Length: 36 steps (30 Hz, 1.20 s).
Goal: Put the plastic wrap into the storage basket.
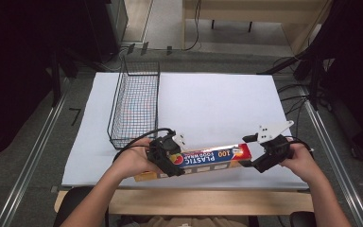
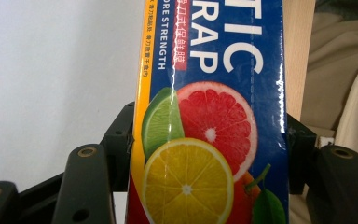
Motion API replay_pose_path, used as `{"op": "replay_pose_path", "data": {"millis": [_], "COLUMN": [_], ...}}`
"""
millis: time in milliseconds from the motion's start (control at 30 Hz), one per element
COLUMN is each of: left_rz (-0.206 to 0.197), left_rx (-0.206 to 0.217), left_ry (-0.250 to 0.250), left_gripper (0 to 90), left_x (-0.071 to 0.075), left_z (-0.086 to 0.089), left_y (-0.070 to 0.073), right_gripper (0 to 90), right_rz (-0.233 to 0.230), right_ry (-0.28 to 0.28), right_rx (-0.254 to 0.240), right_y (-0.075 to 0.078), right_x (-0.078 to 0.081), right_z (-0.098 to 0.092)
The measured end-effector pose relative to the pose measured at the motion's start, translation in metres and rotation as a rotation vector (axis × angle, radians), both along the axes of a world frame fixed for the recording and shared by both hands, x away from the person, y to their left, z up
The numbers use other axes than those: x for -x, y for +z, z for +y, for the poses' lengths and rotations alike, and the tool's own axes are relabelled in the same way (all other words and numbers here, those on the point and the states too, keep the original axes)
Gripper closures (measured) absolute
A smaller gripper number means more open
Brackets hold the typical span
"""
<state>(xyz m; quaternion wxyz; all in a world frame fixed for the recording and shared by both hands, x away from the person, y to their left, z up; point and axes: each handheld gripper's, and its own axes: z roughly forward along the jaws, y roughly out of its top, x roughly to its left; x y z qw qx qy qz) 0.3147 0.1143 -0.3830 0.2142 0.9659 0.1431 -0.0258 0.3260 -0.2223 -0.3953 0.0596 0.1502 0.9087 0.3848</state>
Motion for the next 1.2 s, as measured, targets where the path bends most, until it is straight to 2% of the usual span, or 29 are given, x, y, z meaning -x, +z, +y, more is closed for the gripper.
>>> {"op": "replay_pose_path", "data": {"millis": [100, 167, 233, 333, 500, 633, 700, 767, 833, 967, 1100, 1200], "left_rz": [0.004, -0.005, -0.019, -0.018, -0.035, -0.042, -0.030, -0.034, -0.037, -0.047, -0.061, -0.064], "left_rx": [0.009, 0.015, 0.021, 0.040, 0.055, 0.064, 0.068, 0.059, 0.062, 0.075, 0.076, 0.084], "left_ry": [0.010, 0.015, 0.029, 0.066, 0.109, 0.147, 0.181, 0.206, 0.235, 0.264, 0.314, 0.337], "left_gripper": [39.3, 39.3, 39.3, 39.4, 39.3, 39.3, 39.3, 39.3, 39.3, 39.3, 39.3, 39.3], "left_x": [-0.002, -0.002, -0.003, -0.004, -0.006, -0.009, -0.010, -0.012, -0.013, -0.017, -0.021, -0.025], "left_z": [0.003, 0.006, 0.009, 0.014, 0.020, 0.026, 0.028, 0.030, 0.032, 0.038, 0.041, 0.044], "left_y": [0.003, 0.005, 0.009, 0.016, 0.024, 0.030, 0.031, 0.033, 0.035, 0.039, 0.042, 0.046], "right_gripper": [17.4, 17.4, 17.4, 17.4, 17.4, 18.1, 18.1, 18.1, 18.1, 18.1, 18.1, 18.1], "right_rz": [-0.002, 0.001, 0.011, 0.028, 0.039, 0.038, 0.031, 0.030, 0.026, 0.036, 0.031, 0.047], "right_ry": [-0.007, -0.036, -0.049, -0.074, -0.112, -0.180, -0.212, -0.241, -0.257, -0.258, -0.261, -0.271], "right_rx": [-0.002, -0.006, -0.022, -0.040, -0.010, 0.015, 0.008, 0.006, 0.032, 0.064, 0.085, 0.077], "right_y": [-0.002, -0.003, -0.004, -0.008, -0.020, -0.027, -0.030, -0.034, -0.039, -0.044, -0.046, -0.047], "right_x": [-0.002, -0.005, -0.007, -0.010, -0.014, -0.019, -0.021, -0.022, -0.024, -0.026, -0.027, -0.031], "right_z": [-0.004, -0.007, -0.012, -0.018, -0.021, -0.017, -0.014, -0.010, -0.005, 0.004, 0.010, 0.008]}}
